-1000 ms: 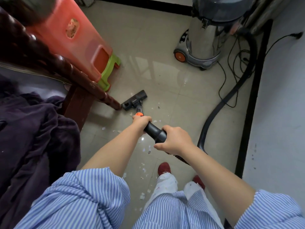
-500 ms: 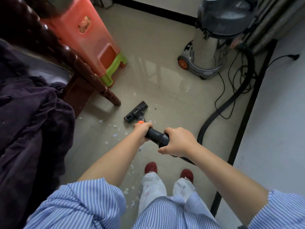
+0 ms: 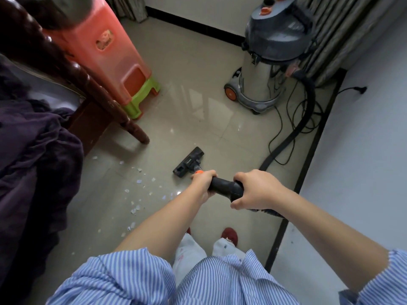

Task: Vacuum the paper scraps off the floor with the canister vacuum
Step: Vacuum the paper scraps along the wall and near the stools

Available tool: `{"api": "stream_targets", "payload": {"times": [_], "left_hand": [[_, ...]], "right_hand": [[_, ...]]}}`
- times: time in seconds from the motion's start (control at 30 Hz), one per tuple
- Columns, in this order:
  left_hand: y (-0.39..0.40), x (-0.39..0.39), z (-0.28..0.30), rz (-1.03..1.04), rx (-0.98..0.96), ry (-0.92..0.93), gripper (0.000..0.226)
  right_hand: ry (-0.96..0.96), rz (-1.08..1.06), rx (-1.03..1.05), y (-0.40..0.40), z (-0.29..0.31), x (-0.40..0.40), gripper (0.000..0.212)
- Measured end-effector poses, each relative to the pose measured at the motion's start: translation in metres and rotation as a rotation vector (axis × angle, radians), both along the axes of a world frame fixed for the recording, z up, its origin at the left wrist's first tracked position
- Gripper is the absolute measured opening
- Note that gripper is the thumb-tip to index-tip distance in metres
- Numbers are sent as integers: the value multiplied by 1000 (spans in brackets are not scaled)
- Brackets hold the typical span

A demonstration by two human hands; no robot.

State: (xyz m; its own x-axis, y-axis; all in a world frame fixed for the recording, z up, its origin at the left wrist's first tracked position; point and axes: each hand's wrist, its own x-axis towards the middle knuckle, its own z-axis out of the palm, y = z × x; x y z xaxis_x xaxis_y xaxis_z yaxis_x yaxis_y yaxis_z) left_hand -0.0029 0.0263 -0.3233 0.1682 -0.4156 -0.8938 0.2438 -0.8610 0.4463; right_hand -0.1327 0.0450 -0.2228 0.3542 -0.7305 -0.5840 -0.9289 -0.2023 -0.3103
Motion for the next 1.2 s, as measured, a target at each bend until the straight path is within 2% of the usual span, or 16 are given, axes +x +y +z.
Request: {"api": "stream_targets", "payload": {"times": [0.13, 0.23, 0.4, 0.57, 0.73, 0.83, 0.97, 1.07, 1.17, 1.2], "left_hand": [[12, -23, 2, -3, 23, 29, 38], [23, -39, 3, -28, 44, 30, 39], [35, -53, 3, -138, 43, -5, 60], [40, -47, -3, -175, 90, -3, 37], [55, -43, -18, -247, 149, -19, 47], [67, -51, -28, -288, 178, -4, 68], [77, -56, -44, -322, 181, -43, 76], [80, -47, -49, -310, 186, -86, 72], [79, -36, -44, -313, 186, -125, 67], [73, -33, -41, -314, 163, -138, 65]], "right_hand": [[6, -11, 6, 15, -2, -23, 36], [6, -42, 28, 31, -6, -39, 37], [-5, -108, 51, 52, -13, -52, 40], [-3, -139, 52, 61, -27, -43, 41], [-39, -196, 92, 88, -44, -43, 45], [-34, -200, 132, 102, -49, -52, 43], [-12, -226, 167, 112, -63, -57, 46], [-41, -239, 225, 115, -73, -44, 52], [-104, -308, 400, 108, -69, -29, 67], [-129, -332, 422, 101, -65, -26, 65]]}}
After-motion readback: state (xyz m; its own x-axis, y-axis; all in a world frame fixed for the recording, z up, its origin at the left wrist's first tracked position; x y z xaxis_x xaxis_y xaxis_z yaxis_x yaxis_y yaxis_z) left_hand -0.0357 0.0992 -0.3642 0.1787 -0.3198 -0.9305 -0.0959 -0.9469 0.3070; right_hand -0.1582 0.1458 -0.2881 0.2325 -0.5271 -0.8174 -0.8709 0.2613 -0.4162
